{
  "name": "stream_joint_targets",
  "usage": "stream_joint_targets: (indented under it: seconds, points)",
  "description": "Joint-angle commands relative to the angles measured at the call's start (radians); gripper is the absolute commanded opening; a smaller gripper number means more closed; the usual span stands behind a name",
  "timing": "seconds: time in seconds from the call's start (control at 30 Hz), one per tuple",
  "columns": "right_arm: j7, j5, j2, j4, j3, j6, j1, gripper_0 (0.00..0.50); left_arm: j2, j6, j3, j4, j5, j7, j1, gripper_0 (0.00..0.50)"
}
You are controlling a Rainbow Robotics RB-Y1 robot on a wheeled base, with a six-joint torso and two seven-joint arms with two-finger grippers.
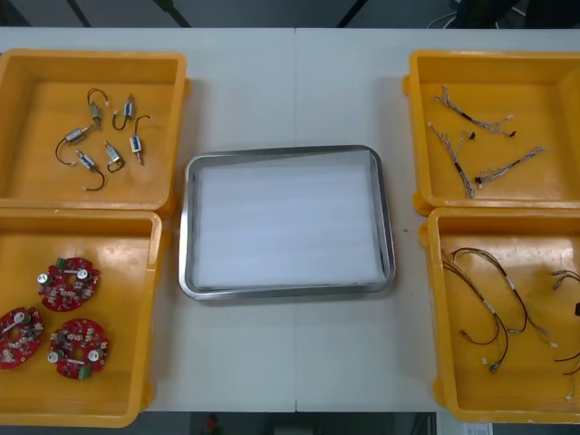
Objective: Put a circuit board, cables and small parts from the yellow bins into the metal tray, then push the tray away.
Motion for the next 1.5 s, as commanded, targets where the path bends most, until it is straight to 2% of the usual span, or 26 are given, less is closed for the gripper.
stream_joint_targets:
  seconds: [0.03,0.23,0.53,1.0,1.3,1.37,1.4,1.43,1.5]
  points:
    - [0.044,0.006,-0.043,0.034,0.028,-0.022,0.004,0.500,0.004,-0.018,-0.044,-0.005,-0.046,-0.091,0.013,0.500]
    - [0.062,0.014,-0.043,0.072,0.060,-0.063,-0.005,0.500,-0.019,-0.081,-0.114,0.004,-0.118,-0.079,0.020,0.500]
    - [0.078,0.032,-0.042,0.092,0.097,-0.102,-0.016,0.500,-0.028,-0.205,-0.185,0.067,-0.113,-0.076,0.030,0.500]
    - [0.075,0.051,-0.043,0.092,0.133,-0.123,-0.022,0.500,-0.028,-0.306,-0.297,0.134,-0.112,-0.062,0.032,0.500]
    - [0.070,0.062,-0.042,0.092,0.146,-0.123,-0.025,0.500,-0.028,-0.315,-0.326,0.137,-0.113,-0.048,0.033,0.500]
    - [0.072,0.058,-0.042,0.094,0.146,-0.123,-0.026,0.428,-0.028,-0.315,-0.327,0.137,-0.113,-0.045,0.038,0.500]
    - [0.070,0.058,-0.042,0.094,0.146,-0.123,-0.026,0.330,-0.028,-0.315,-0.329,0.137,-0.112,-0.044,0.040,0.500]
    - [0.070,0.055,-0.042,0.092,0.146,-0.123,-0.026,0.196,-0.028,-0.315,-0.329,0.136,-0.112,-0.044,0.041,0.500]
    - [0.070,0.054,-0.042,0.092,0.146,-0.123,-0.026,0.030,-0.028,-0.315,-0.330,0.136,-0.112,-0.040,0.043,0.500]
